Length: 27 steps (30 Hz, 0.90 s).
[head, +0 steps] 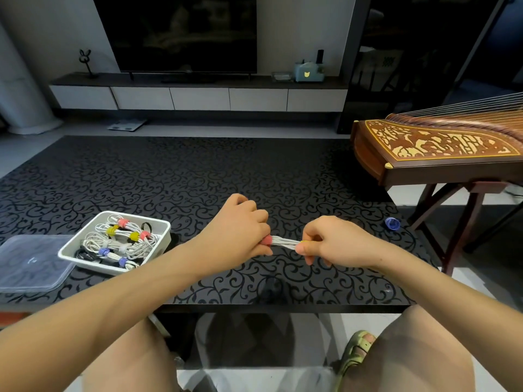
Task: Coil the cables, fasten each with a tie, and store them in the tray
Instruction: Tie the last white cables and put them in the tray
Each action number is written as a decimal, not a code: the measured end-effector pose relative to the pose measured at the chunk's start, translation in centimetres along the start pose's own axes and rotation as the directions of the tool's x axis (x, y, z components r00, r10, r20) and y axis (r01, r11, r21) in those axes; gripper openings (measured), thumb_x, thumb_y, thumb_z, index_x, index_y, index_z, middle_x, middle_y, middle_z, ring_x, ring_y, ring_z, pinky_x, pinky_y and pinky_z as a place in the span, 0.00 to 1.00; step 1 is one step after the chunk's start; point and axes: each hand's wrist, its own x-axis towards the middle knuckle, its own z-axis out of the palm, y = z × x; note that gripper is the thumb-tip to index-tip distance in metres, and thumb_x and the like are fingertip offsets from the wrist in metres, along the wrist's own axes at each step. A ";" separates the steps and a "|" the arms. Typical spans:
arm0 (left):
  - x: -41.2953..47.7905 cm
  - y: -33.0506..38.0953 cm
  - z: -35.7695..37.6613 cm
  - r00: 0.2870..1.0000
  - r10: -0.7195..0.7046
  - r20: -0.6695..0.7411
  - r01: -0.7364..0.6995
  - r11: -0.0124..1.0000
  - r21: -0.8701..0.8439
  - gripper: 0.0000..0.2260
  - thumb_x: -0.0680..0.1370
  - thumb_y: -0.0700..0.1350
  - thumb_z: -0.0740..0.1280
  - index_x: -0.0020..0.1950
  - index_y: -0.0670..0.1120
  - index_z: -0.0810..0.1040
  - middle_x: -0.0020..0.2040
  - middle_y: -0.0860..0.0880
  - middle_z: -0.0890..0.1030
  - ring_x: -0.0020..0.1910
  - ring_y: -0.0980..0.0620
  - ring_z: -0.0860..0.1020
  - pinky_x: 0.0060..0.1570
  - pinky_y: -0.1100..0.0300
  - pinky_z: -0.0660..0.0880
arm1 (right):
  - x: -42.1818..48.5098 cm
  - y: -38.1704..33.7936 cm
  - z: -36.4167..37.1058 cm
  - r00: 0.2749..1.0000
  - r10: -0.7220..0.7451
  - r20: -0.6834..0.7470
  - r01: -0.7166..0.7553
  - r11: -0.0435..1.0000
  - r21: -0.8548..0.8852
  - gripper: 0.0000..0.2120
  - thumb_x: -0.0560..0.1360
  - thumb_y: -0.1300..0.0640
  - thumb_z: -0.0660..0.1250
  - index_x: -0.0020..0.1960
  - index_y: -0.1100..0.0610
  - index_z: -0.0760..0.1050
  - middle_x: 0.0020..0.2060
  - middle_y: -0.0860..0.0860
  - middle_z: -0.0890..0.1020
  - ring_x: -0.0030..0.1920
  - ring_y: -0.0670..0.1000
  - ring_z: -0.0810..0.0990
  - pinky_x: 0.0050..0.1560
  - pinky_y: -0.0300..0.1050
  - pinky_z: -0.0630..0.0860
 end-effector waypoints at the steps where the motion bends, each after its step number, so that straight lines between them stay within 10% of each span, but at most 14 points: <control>1: -0.1 -0.2 0.1 0.997 0.050 -0.066 -0.047 0.998 0.049 0.16 0.73 0.61 0.68 0.40 0.49 0.81 0.38 0.52 0.77 0.40 0.49 0.76 0.56 0.51 0.72 | 0.1 0.1 0.0 0.999 -0.008 0.049 0.004 0.997 0.080 0.15 0.76 0.47 0.65 0.36 0.53 0.77 0.31 0.47 0.83 0.27 0.43 0.75 0.33 0.39 0.68; 6: -0.4 -1.2 -0.2 0.969 0.191 -0.155 -0.183 0.981 0.065 0.23 0.75 0.64 0.58 0.44 0.47 0.81 0.37 0.52 0.78 0.38 0.49 0.76 0.48 0.53 0.75 | 0.3 0.8 -0.7 0.943 -0.079 0.324 -0.107 0.848 0.519 0.15 0.77 0.55 0.66 0.34 0.60 0.76 0.33 0.52 0.83 0.24 0.45 0.70 0.28 0.38 0.63; 9: -0.6 -1.0 -0.9 0.994 0.086 -0.072 -0.105 0.945 -0.310 0.24 0.71 0.67 0.60 0.45 0.48 0.82 0.36 0.54 0.78 0.38 0.54 0.75 0.42 0.55 0.73 | 0.3 1.1 -0.8 0.884 -0.101 0.456 -0.224 0.764 0.604 0.17 0.78 0.56 0.64 0.31 0.58 0.77 0.31 0.53 0.82 0.22 0.45 0.68 0.24 0.35 0.60; 14: -1.8 -1.1 -0.8 0.950 -0.118 0.288 0.307 0.504 -0.808 0.19 0.69 0.51 0.76 0.58 0.59 0.78 0.50 0.62 0.78 0.53 0.64 0.75 0.54 0.68 0.69 | 0.5 1.2 -1.0 0.841 -0.097 0.532 -0.346 0.659 0.667 0.22 0.78 0.59 0.61 0.27 0.56 0.78 0.29 0.54 0.80 0.20 0.44 0.67 0.21 0.34 0.60; 23: -1.7 -1.1 -0.9 0.972 -0.115 0.207 0.235 0.574 -0.784 0.17 0.73 0.38 0.71 0.55 0.57 0.80 0.47 0.61 0.79 0.48 0.60 0.77 0.47 0.68 0.72 | 0.9 1.4 -1.2 0.807 -0.087 0.584 -0.414 0.622 0.665 0.21 0.78 0.58 0.61 0.27 0.56 0.80 0.29 0.54 0.79 0.19 0.44 0.66 0.21 0.33 0.59; 25: -1.7 -1.2 -1.1 0.953 -0.136 0.269 0.302 0.440 -0.846 0.15 0.71 0.43 0.74 0.52 0.59 0.81 0.46 0.58 0.82 0.46 0.59 0.79 0.46 0.66 0.74 | 0.8 1.5 -1.4 0.805 -0.083 0.587 -0.431 0.597 0.676 0.18 0.75 0.57 0.63 0.27 0.56 0.80 0.29 0.54 0.79 0.19 0.44 0.66 0.21 0.33 0.60; 27: -1.8 -1.1 -1.5 0.917 -0.120 0.380 0.390 0.077 -0.918 0.12 0.69 0.46 0.75 0.52 0.54 0.83 0.44 0.54 0.82 0.43 0.56 0.79 0.45 0.64 0.75 | 0.8 1.3 -1.6 0.811 -0.080 0.579 -0.439 0.570 0.694 0.16 0.73 0.56 0.64 0.27 0.57 0.80 0.29 0.55 0.79 0.19 0.44 0.65 0.20 0.33 0.60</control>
